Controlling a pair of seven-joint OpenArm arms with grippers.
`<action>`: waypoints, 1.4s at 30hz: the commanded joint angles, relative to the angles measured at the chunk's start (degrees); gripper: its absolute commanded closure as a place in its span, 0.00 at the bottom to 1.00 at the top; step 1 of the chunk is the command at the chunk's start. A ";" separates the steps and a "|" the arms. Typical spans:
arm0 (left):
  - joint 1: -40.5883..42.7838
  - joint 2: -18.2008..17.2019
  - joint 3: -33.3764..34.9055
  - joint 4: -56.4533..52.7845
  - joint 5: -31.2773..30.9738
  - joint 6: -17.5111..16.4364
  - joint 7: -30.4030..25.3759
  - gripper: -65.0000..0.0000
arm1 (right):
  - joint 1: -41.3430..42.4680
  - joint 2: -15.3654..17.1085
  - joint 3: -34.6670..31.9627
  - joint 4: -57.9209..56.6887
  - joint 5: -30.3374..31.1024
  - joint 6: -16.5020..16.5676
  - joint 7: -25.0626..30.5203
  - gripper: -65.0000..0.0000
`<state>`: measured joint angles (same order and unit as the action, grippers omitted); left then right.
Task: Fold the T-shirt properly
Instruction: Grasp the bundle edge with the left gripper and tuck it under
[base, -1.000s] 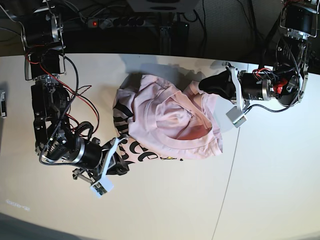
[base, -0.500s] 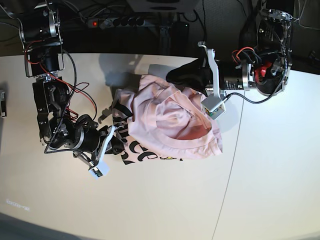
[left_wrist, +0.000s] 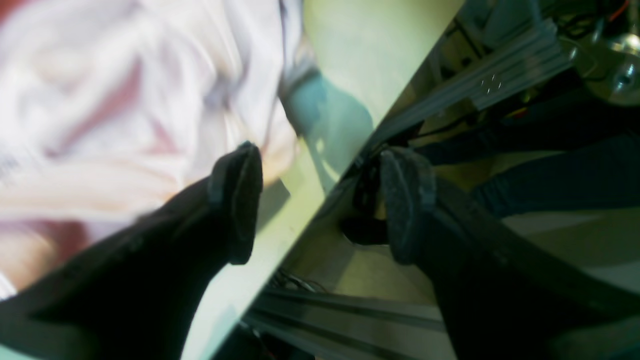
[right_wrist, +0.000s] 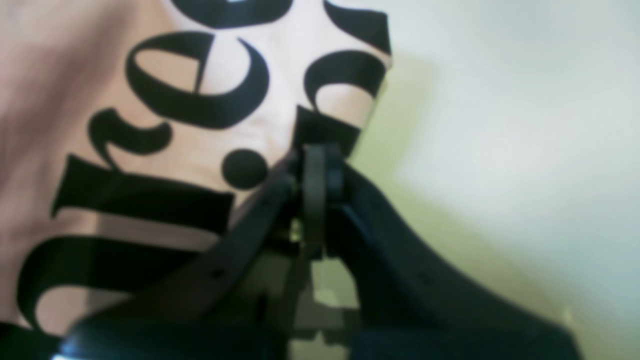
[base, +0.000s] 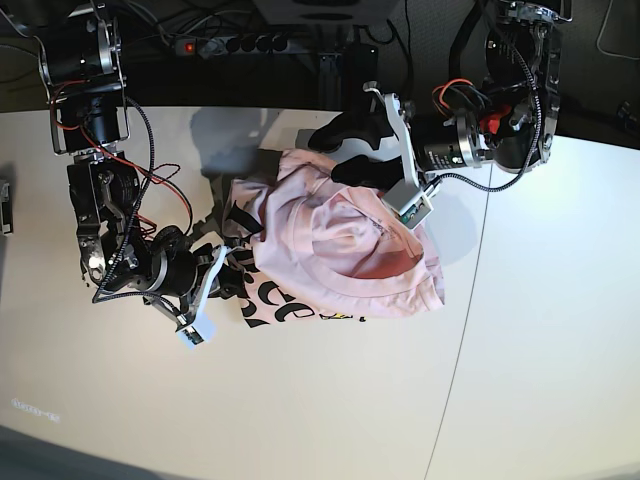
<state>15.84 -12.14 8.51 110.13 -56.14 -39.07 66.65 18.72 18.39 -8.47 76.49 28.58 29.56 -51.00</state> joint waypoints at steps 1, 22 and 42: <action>0.55 0.07 -0.20 0.90 -0.70 -0.93 -1.31 0.38 | 1.40 0.52 0.44 0.76 0.39 -1.05 1.25 1.00; 5.66 16.20 -3.45 -3.30 15.69 8.52 -7.52 0.38 | 1.38 0.55 0.44 0.74 0.28 -1.05 0.81 1.00; 7.80 18.51 -9.18 -3.32 14.91 9.88 -9.68 0.38 | 1.38 0.66 0.44 0.74 0.33 -1.07 0.59 1.00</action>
<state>23.62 6.04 -0.82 106.00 -40.12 -29.36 57.93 18.72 18.41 -8.47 76.49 28.25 29.56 -51.27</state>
